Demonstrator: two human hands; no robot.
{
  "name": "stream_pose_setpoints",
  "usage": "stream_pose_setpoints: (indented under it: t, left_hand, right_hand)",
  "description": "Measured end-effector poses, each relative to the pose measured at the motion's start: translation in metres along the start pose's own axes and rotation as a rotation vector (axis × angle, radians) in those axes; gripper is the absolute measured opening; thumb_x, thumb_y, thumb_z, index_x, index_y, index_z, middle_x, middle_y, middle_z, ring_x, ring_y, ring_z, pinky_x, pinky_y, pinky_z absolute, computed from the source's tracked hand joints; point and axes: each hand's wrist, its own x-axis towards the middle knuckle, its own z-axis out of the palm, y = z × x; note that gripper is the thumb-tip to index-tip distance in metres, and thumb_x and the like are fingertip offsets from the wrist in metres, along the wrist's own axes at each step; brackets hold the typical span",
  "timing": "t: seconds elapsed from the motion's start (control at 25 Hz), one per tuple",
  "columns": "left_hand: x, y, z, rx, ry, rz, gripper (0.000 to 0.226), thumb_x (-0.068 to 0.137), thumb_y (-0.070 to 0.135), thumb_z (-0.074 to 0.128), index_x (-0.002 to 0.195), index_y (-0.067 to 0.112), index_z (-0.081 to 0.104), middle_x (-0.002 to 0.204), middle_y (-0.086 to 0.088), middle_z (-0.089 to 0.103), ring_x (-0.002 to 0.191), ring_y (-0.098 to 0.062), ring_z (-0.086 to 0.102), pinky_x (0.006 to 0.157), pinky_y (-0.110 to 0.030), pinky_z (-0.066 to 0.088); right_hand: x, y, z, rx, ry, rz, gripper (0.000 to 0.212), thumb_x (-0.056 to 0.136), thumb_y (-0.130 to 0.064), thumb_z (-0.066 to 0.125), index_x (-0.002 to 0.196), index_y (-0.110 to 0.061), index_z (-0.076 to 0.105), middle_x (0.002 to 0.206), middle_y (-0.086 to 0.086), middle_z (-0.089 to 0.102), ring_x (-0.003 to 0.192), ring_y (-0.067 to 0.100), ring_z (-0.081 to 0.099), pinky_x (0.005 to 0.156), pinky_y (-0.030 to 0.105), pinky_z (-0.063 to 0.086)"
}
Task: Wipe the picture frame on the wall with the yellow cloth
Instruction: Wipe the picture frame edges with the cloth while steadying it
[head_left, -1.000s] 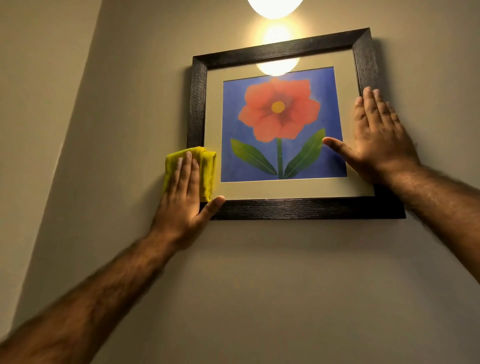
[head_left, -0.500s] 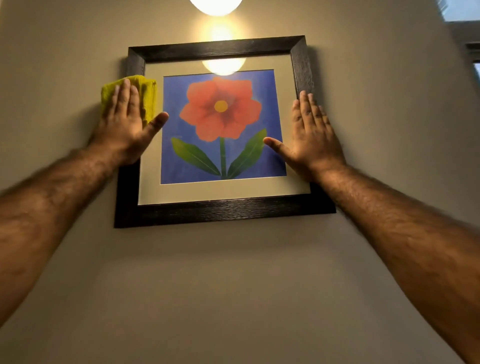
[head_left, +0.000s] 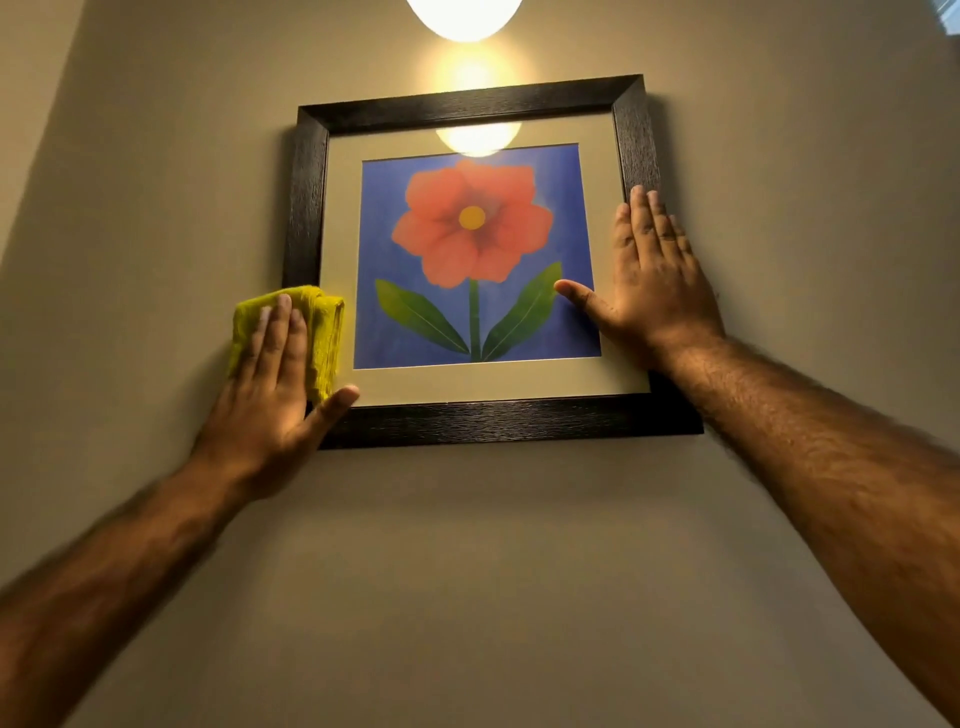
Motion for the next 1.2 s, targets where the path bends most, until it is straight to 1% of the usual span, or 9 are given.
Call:
stream_pose_setpoints:
  t: [0.12, 0.24, 0.32, 0.48, 0.72, 0.8, 0.92, 1.04, 1.2]
  left_hand:
    - [0.065, 0.003, -0.013, -0.005, 0.056, -0.032, 0.115, 0.076, 0.092, -0.001, 0.159, 0.013, -0.009, 0.170, -0.005, -0.016, 0.156, -0.018, -0.016, 0.128, -0.039, -0.005]
    - [0.138, 0.007, -0.034, -0.005, 0.061, -0.062, 0.119, 0.072, 0.094, -0.003, 0.159, 0.013, -0.009, 0.171, -0.006, -0.013, 0.157, -0.021, -0.013, 0.128, -0.041, -0.005]
    - [0.162, 0.006, -0.042, 0.014, 0.043, -0.076, 0.117, 0.074, 0.093, -0.002, 0.159, 0.013, -0.009, 0.171, -0.006, -0.012, 0.158, -0.022, -0.011, 0.128, -0.042, -0.004]
    - [0.144, 0.006, -0.037, -0.011, 0.045, -0.051, 0.114, 0.076, 0.091, -0.001, 0.160, 0.014, -0.008, 0.171, -0.005, -0.012, 0.157, -0.021, -0.012, 0.128, -0.041, -0.004]
    - [0.019, 0.000, -0.003, -0.045, 0.028, 0.029, 0.103, 0.084, 0.086, 0.007, 0.160, 0.019, -0.009, 0.169, 0.004, -0.019, 0.155, -0.011, -0.019, 0.128, -0.038, -0.005]
    - [-0.002, -0.004, 0.003, -0.025, 0.006, 0.046, 0.099, 0.086, 0.084, 0.009, 0.160, 0.021, -0.010, 0.169, 0.006, -0.020, 0.155, -0.009, -0.020, 0.128, -0.040, -0.004]
    - [0.020, -0.006, -0.003, -0.015, 0.016, 0.028, 0.103, 0.084, 0.086, 0.006, 0.160, 0.018, -0.007, 0.170, 0.003, -0.018, 0.156, -0.011, -0.019, 0.128, -0.038, -0.005]
    - [0.085, -0.003, -0.019, -0.016, 0.054, -0.010, 0.114, 0.077, 0.091, 0.000, 0.160, 0.014, -0.006, 0.171, -0.004, -0.013, 0.157, -0.018, -0.014, 0.127, -0.038, -0.005]
    - [0.160, 0.003, -0.047, 0.000, 0.012, -0.044, 0.122, 0.069, 0.096, 0.000, 0.159, 0.014, -0.008, 0.171, -0.005, -0.012, 0.158, -0.022, -0.011, 0.128, -0.044, -0.002]
  right_hand:
    - [0.000, 0.000, 0.001, 0.003, 0.012, 0.003, 0.113, 0.088, -0.083, 0.028, 0.162, 0.001, 0.008, 0.173, 0.019, 0.002, 0.162, 0.030, 0.001, 0.131, 0.042, 0.006]
    - [0.000, 0.001, -0.001, -0.002, 0.005, 0.000, 0.113, 0.088, -0.083, 0.028, 0.162, 0.000, 0.007, 0.173, 0.018, 0.001, 0.162, 0.030, 0.001, 0.131, 0.043, 0.006]
    - [-0.001, 0.001, -0.001, -0.001, -0.002, 0.000, 0.112, 0.089, -0.082, 0.028, 0.163, -0.001, 0.006, 0.173, 0.017, -0.001, 0.162, 0.029, -0.001, 0.131, 0.042, 0.005]
    - [0.000, 0.001, -0.002, 0.002, -0.002, -0.003, 0.112, 0.089, -0.082, 0.028, 0.163, -0.001, 0.006, 0.173, 0.017, -0.001, 0.162, 0.029, -0.001, 0.131, 0.043, 0.005]
    - [-0.001, 0.000, -0.002, 0.003, -0.015, 0.004, 0.112, 0.089, -0.084, 0.026, 0.163, -0.002, 0.005, 0.173, 0.017, -0.001, 0.162, 0.029, -0.001, 0.131, 0.042, 0.005]
    - [-0.001, -0.001, -0.004, 0.000, -0.025, 0.009, 0.112, 0.089, -0.084, 0.025, 0.163, -0.002, 0.005, 0.173, 0.016, -0.001, 0.162, 0.029, -0.001, 0.131, 0.042, 0.005]
    - [0.000, -0.001, -0.005, -0.003, -0.024, 0.014, 0.112, 0.089, -0.083, 0.026, 0.163, -0.002, 0.005, 0.173, 0.016, -0.001, 0.162, 0.029, -0.001, 0.131, 0.042, 0.004]
    - [0.000, 0.001, -0.003, -0.003, -0.009, 0.010, 0.112, 0.089, -0.083, 0.025, 0.163, -0.002, 0.006, 0.173, 0.016, -0.001, 0.162, 0.028, -0.001, 0.131, 0.042, 0.005]
    - [0.001, 0.000, -0.002, 0.008, 0.000, 0.005, 0.112, 0.088, -0.084, 0.024, 0.163, -0.002, 0.007, 0.173, 0.016, 0.000, 0.162, 0.028, 0.000, 0.131, 0.042, 0.005]
